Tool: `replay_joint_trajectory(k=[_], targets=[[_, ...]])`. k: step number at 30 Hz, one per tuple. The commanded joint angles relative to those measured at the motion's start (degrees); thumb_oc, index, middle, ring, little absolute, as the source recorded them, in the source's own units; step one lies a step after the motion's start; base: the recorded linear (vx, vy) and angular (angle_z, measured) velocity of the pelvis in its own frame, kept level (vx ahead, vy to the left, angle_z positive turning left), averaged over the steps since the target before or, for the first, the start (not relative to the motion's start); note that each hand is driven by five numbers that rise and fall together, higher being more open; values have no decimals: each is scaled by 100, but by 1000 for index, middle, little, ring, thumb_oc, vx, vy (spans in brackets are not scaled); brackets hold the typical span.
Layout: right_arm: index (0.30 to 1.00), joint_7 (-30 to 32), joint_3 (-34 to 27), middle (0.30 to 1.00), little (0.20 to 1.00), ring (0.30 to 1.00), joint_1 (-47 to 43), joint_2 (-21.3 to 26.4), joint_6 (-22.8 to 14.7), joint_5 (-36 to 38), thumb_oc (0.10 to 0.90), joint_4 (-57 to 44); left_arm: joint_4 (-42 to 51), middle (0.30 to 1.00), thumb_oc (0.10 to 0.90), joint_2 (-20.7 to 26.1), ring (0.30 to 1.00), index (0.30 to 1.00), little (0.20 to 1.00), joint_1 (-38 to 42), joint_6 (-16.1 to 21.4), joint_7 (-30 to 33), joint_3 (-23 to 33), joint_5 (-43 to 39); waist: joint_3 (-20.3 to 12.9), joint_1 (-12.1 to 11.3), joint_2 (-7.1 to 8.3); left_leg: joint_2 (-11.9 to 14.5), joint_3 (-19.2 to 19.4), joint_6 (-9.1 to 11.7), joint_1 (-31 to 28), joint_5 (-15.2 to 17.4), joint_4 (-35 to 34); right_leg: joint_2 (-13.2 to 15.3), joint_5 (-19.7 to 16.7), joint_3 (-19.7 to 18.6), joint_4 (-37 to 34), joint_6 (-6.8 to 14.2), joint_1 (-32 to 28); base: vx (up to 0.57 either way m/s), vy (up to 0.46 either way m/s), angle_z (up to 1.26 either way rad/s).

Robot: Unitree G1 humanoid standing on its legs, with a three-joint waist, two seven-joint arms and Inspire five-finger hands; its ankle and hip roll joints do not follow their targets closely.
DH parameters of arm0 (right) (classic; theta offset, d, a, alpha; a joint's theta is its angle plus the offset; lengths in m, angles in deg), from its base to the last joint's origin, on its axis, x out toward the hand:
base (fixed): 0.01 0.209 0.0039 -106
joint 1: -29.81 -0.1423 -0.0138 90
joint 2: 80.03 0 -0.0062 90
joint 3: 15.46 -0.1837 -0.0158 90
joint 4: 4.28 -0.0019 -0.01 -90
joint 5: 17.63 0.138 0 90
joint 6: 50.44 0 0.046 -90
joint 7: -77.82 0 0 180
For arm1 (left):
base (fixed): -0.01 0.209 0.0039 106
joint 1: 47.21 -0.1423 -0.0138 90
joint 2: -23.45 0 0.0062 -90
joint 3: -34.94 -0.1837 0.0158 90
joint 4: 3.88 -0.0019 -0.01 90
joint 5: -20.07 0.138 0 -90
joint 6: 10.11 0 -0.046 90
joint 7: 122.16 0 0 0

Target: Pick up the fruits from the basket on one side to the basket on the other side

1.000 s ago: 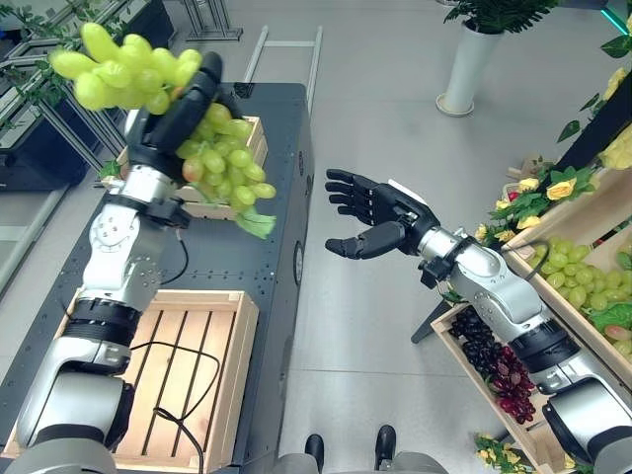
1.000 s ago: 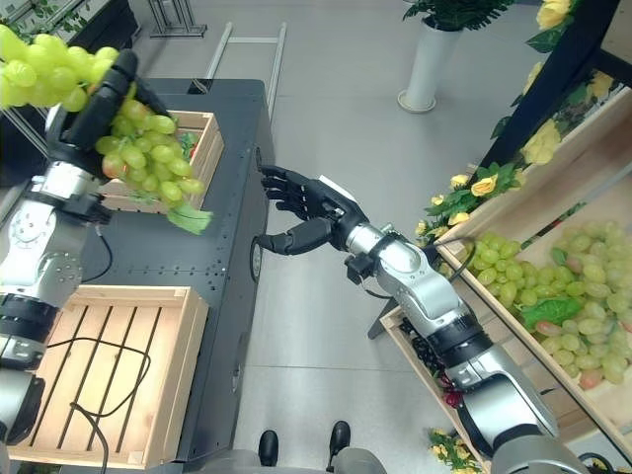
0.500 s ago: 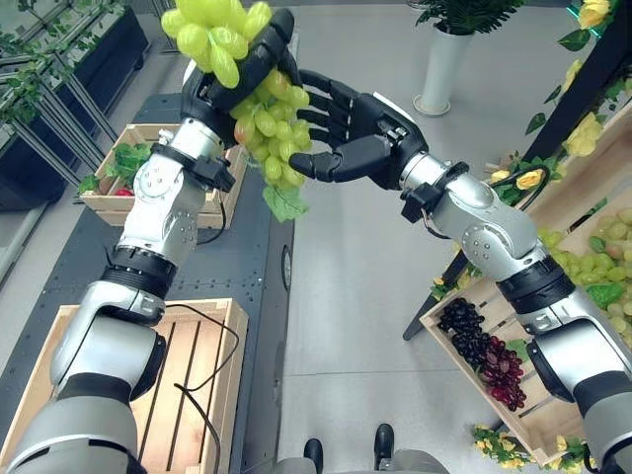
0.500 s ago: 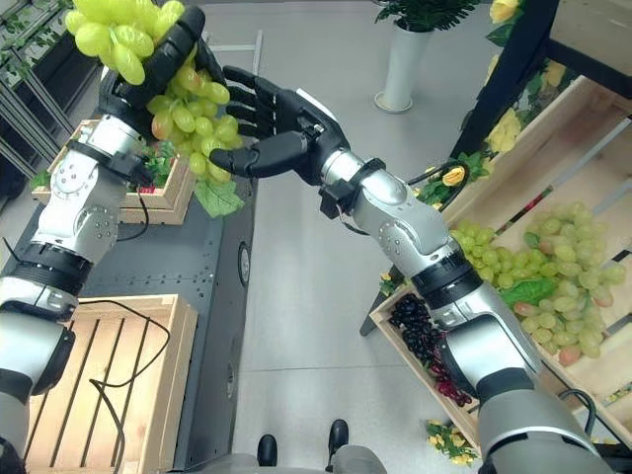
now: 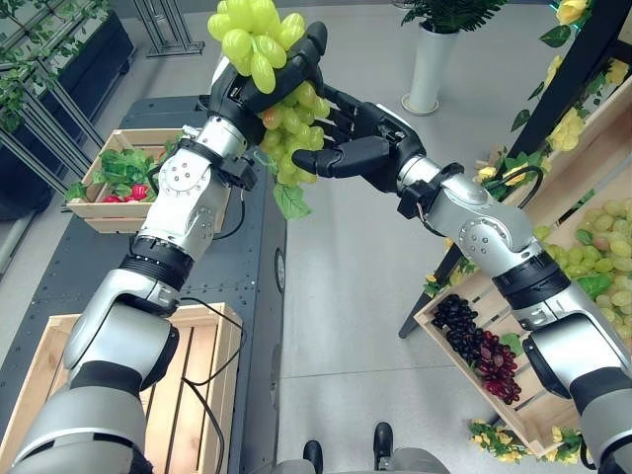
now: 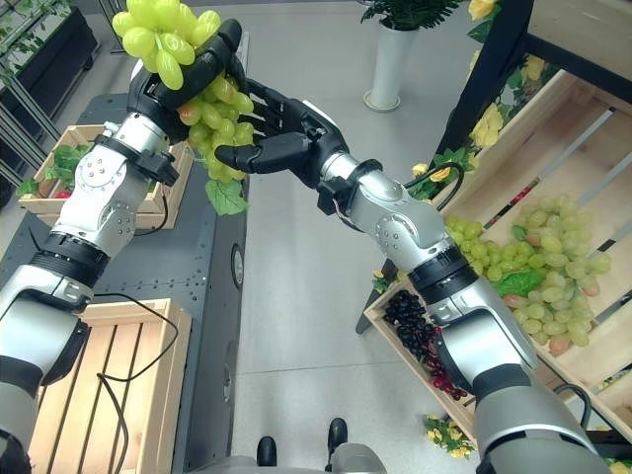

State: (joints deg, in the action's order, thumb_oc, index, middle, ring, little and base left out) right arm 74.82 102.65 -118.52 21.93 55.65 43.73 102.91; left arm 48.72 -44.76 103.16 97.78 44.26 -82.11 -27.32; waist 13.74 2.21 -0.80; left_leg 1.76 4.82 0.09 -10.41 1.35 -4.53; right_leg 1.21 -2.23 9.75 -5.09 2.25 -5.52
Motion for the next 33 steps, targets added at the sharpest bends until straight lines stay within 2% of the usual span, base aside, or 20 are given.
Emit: replay_joint_trajectory(k=[1,2,7,12,15,17,21,25,29,30,33], targets=[[900,-14,142,900,900,900,-445,-735,-249,525,800,581,-447,300,400,-347,300,300,300,823,940,186,-214,-37,-1468,-99,-10,-361,75,35,383,131,-47,-32,264,-147,9,-16,-25,0,0,0],[900,71,132,900,900,900,-423,-781,-194,730,800,624,-408,300,400,-359,300,300,300,833,1100,202,-221,39,-1457,-109,-9,-360,72,35,389,131,-47,-31,264,-139,9,-20,-23,0,0,0],[900,407,30,900,900,900,-382,-1024,-177,1397,800,788,-220,300,400,-437,300,300,300,793,1349,155,-318,308,-1439,-151,-7,-359,49,28,398,138,-47,-33,266,-125,9,-27,-19,-7,2,0],[900,691,-114,900,900,900,-352,-1271,-399,1825,800,959,82,300,400,-509,300,300,300,679,1306,-214,-407,184,-1442,-208,-3,-356,27,16,398,136,-47,-35,264,-113,9,-37,-29,0,0,0],[900,806,-163,900,900,900,-407,-1348,-638,1770,800,1018,236,300,400,-575,300,300,300,622,1227,-397,-507,313,-1436,-238,1,-361,1,7,394,139,-47,-34,260,-102,9,-39,-34,0,0,0],[900,936,-195,900,900,900,-504,-1333,-827,1402,800,1046,308,300,400,-581,300,300,300,587,1091,-508,-580,391,-1434,-259,7,-368,-17,0,395,137,-47,-36,258,-101,9,-40,-39,0,0,0],[900,920,-216,900,900,900,-649,-1205,-965,1064,800,1122,286,300,400,-557,300,300,300,500,893,-611,-654,533,-1446,-277,22,-377,-39,-12,384,141,-47,-42,254,-117,9,-36,-51,0,0,0],[900,793,-256,900,900,900,-630,-1040,-1055,1138,800,1018,277,300,400,-417,300,300,300,310,708,-722,-688,641,-1446,-285,40,-387,-52,-29,365,145,-47,-44,236,-131,9,-29,-60,0,0,0],[900,698,-311,900,900,900,-591,-1019,-1265,1072,800,1024,71,300,400,-403,300,300,300,231,787,-781,-665,606,-1443,-276,30,-386,-38,-29,349,150,-47,-45,235,-146,9,-26,-72,0,0,0],[300,648,-325,300,300,300,-589,-1018,-1295,1037,400,1047,38,300,400,-405,300,300,300,217,801,-790,-656,598,-1444,-276,27,-385,-37,-30,342,150,-47,-47,233,-149,9,-26,-77,0,0,0],[300,544,-335,300,300,300,-560,-1035,-1381,930,400,1139,-51,300,400,-452,300,300,300,187,817,-679,-650,647,-1457,-270,20,-383,-28,-31,332,153,-47,-49,230,-168,9,-18,-78,0,0,0]])
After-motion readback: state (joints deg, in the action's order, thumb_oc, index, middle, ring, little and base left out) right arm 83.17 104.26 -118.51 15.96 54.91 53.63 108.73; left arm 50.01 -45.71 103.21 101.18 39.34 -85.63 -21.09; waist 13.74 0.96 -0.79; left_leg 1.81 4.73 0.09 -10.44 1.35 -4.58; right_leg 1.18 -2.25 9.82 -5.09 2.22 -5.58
